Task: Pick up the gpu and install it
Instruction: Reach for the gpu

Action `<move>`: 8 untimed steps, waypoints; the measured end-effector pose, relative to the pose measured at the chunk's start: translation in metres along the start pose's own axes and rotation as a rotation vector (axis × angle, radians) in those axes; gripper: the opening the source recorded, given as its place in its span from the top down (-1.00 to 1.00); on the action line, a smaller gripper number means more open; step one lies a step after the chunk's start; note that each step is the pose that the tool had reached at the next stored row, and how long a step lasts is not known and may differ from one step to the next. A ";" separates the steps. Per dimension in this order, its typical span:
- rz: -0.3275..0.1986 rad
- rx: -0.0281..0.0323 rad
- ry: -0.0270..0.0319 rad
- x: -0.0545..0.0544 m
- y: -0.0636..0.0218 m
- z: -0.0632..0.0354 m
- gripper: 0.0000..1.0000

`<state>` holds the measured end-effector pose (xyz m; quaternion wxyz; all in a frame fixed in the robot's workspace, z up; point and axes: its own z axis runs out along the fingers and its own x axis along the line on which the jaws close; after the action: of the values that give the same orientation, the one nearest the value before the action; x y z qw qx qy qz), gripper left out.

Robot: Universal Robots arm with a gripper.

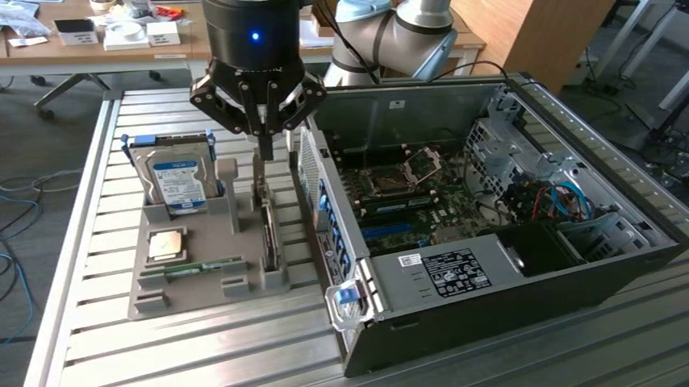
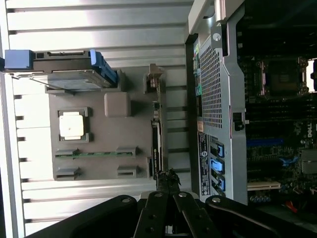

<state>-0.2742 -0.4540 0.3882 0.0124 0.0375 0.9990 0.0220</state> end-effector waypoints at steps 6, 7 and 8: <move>0.000 -0.0001 0.0000 0.007 -0.0007 0.0004 0.79; 0.000 -0.0001 0.0000 0.007 -0.0013 0.0005 0.79; 0.000 -0.0001 0.0001 0.007 -0.0021 0.0005 0.79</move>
<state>-0.2814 -0.4555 0.3875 0.0124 0.0373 0.9990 0.0221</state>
